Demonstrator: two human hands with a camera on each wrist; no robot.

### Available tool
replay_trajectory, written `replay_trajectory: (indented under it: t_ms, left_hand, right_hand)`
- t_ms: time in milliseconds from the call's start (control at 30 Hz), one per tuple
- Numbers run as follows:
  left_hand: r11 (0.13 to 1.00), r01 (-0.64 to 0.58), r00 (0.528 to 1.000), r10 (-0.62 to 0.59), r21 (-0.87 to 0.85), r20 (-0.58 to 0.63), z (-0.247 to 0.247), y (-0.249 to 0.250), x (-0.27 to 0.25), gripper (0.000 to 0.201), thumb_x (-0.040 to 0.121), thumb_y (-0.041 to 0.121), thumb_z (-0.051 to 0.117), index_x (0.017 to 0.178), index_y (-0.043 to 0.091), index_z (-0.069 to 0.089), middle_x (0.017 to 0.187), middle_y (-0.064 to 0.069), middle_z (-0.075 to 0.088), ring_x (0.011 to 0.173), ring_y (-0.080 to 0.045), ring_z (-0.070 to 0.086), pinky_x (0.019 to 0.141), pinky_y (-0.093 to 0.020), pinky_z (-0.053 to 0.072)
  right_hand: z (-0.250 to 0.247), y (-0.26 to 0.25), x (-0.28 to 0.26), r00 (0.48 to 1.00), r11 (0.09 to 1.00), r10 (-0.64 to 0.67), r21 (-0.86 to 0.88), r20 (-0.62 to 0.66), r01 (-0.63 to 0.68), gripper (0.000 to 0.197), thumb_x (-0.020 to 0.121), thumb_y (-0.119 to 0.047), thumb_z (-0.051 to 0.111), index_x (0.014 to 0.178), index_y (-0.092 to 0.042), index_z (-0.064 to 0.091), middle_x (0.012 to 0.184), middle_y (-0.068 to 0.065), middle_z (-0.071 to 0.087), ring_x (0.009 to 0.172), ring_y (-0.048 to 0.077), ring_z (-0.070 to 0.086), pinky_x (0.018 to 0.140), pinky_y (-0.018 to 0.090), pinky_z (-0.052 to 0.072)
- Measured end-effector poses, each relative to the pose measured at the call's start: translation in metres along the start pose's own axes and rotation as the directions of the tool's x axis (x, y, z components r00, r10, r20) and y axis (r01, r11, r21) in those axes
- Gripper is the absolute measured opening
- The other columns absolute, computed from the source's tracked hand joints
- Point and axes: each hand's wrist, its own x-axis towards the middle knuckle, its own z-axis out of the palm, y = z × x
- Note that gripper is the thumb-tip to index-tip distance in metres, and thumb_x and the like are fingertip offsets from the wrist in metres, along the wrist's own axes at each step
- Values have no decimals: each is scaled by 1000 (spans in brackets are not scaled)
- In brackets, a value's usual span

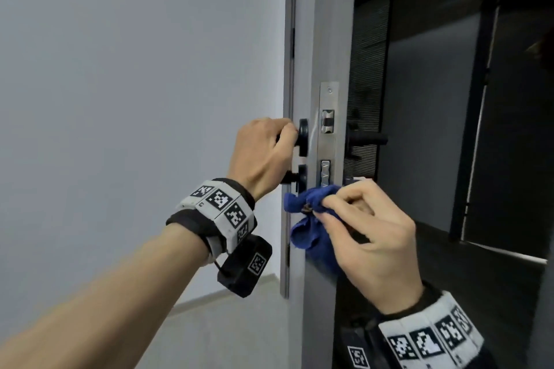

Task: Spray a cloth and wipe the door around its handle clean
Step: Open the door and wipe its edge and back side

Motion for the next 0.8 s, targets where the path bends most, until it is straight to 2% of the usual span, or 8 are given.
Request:
replay_trajectory:
  t_ms: [133,233,367,500,600,667,733,800]
  left_hand:
    - [1000,-14,999,14,0,41,3,5,3,41,93,25,33,64,-1,46,60,-18,49,60,-29,45,65,-44,37]
    - [999,-38,994,36,14,107,4,7,5,43,94,29,30,66,1,48,61,-13,52,64,-27,47,66,-42,38]
    - [997,-75,990,72,22,121,8,8,6,49,91,37,23,67,3,49,62,-9,53,66,-24,47,67,-39,37]
    - [999,-46,990,44,15,132,7,9,7,45,94,35,26,65,4,43,60,-9,50,64,-19,46,64,-33,36]
    - [999,-33,982,28,25,187,3,10,6,42,94,35,26,66,8,41,62,-8,50,66,-16,46,63,-31,35]
    - [999,-34,973,25,33,231,0,12,7,43,96,35,27,68,7,43,66,-9,52,69,-17,47,65,-32,37]
    - [998,-52,963,43,27,265,-4,14,8,47,99,38,29,71,4,46,68,-11,54,70,-19,48,67,-33,37]
    - [998,-62,958,58,8,280,-6,16,9,49,99,40,31,72,2,47,69,-14,54,66,-21,46,62,-34,35]
  right_hand:
    - [-14,-2,4,999,999,49,-22,8,-49,13,84,1,78,96,-5,78,95,1,65,81,8,66,73,25,56]
    - [-25,2,49,999,996,-10,-88,-39,7,12,85,-1,78,97,-5,79,96,2,66,84,5,64,78,20,54]
    - [-40,14,88,993,988,-111,-117,-47,105,12,85,-3,80,95,-9,79,94,0,66,82,9,65,71,27,56]
    - [-56,21,85,997,998,-7,-56,-74,3,18,82,1,80,96,-9,75,95,-3,68,87,9,67,74,33,58]
    - [-65,16,116,991,1000,-25,1,-128,25,16,81,1,80,93,-9,76,93,-1,69,84,13,67,71,34,57]
    - [-68,12,142,988,998,-35,43,-149,41,15,81,-2,81,93,-10,77,94,1,68,79,12,67,68,31,58]
    - [-62,11,153,995,998,-47,48,-86,51,12,80,-5,83,90,-9,77,91,3,67,70,13,64,63,30,55]
    - [-50,13,143,999,997,-45,56,-15,46,8,82,-5,82,86,-7,75,89,4,64,62,19,60,57,35,51]
